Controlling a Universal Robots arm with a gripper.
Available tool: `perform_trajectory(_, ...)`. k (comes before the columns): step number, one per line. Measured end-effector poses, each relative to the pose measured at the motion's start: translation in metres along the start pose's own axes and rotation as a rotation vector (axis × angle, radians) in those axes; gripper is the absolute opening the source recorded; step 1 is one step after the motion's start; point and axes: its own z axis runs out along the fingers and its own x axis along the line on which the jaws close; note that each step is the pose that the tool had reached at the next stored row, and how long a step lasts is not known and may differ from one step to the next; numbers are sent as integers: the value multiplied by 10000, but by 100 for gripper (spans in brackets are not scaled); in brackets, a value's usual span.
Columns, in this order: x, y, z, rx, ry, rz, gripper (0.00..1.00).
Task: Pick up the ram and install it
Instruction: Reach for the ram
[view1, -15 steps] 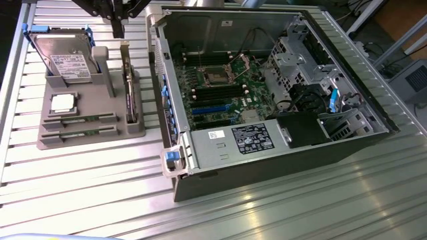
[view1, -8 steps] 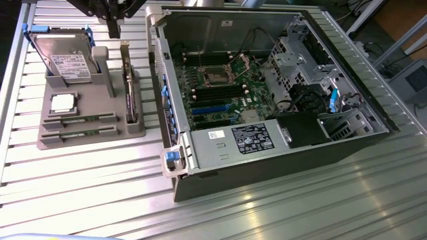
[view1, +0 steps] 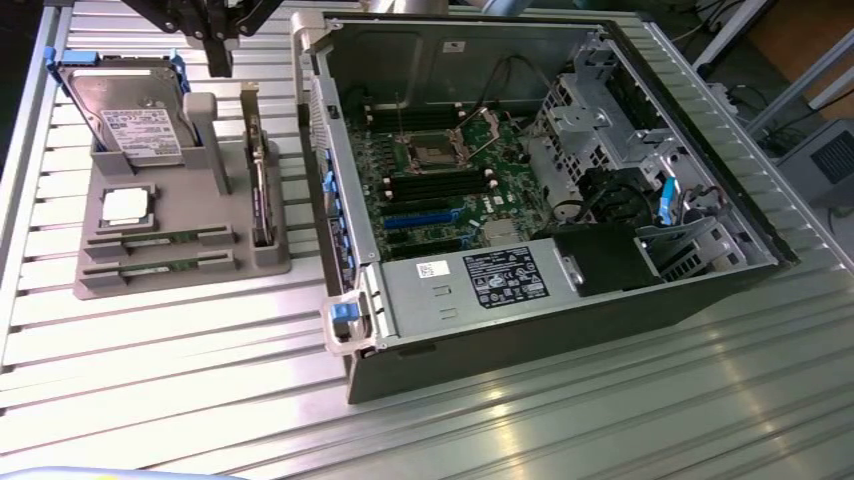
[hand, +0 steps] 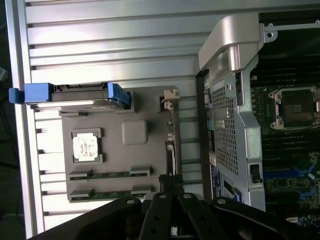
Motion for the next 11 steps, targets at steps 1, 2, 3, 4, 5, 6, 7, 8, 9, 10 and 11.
perform_trajectory(1,7,-1,0,1,0,0,10)
perform_trajectory(2,16,-1,0,3,0,-1,10)
perform_trajectory(3,26,-2,-1,5,-1,0,10)
perform_trajectory(4,38,-3,-1,8,-1,0,10)
perform_trajectory(5,53,-4,-1,10,-1,0,10)
perform_trajectory(6,67,-5,-2,12,-1,0,10)
perform_trajectory(7,78,-6,-2,14,-1,0,10)
perform_trajectory(8,93,-7,-3,16,-1,-1,10)
perform_trajectory(9,106,-8,-3,20,-1,-1,10)
perform_trajectory(10,115,-9,-3,21,-2,-1,10)
perform_trajectory(11,127,-10,-3,24,-2,-1,10)
